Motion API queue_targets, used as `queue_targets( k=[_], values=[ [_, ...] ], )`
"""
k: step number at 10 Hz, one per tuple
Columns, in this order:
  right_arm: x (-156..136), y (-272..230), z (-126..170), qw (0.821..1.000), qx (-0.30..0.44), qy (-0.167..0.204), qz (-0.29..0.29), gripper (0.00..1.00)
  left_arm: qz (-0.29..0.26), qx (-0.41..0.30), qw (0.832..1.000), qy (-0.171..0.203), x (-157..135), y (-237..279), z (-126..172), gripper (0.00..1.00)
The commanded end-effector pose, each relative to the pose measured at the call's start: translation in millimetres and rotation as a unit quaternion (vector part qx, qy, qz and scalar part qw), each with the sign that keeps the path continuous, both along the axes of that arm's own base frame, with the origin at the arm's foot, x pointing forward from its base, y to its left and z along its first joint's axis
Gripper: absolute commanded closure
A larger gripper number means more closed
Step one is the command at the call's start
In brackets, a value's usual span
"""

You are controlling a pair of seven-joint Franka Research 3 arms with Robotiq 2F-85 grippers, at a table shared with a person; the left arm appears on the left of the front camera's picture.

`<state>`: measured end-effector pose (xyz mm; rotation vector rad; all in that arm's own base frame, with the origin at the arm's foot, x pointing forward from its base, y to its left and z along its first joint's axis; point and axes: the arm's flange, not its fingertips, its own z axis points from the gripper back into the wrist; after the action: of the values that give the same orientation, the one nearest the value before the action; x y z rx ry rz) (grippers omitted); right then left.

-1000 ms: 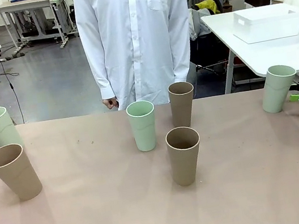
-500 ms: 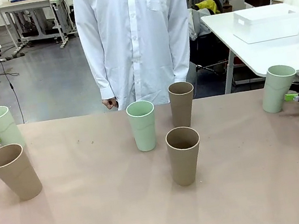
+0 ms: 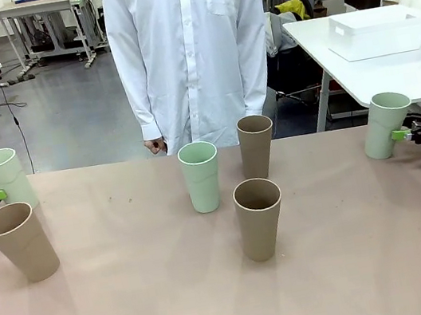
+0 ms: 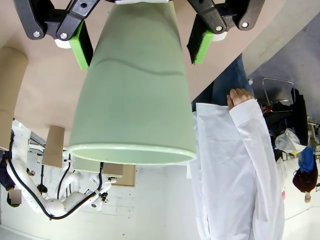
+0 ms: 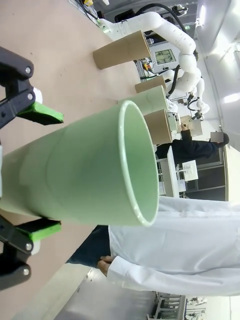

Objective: Stack the cups and store them in the basket.
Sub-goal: Pick up two Reusable plastic cups , one in each hand.

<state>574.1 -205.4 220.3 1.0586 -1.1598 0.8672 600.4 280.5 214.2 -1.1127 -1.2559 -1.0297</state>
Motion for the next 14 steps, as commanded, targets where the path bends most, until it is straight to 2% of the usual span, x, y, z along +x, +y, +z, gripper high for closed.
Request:
queue_targets(
  k=[1, 6, 14],
  values=[
    [11, 8, -1, 1.0, -0.01, 0.013, 0.01, 0.0, 0.001, 0.008, 1.0, -0.004, -8, -10, 3, 0.0],
    [26, 29, -8, 1.0, -0.005, 0.017, 0.017, 0.0, 0.005, -0.002, 1.0, -0.008, -3, -20, 0, 0.0],
    [22, 29, -9, 1.0, 0.0, 0.021, 0.019, 0.0, -0.012, -0.013, 1.0, 0.003, -4, -40, 9, 0.0]
  ],
)
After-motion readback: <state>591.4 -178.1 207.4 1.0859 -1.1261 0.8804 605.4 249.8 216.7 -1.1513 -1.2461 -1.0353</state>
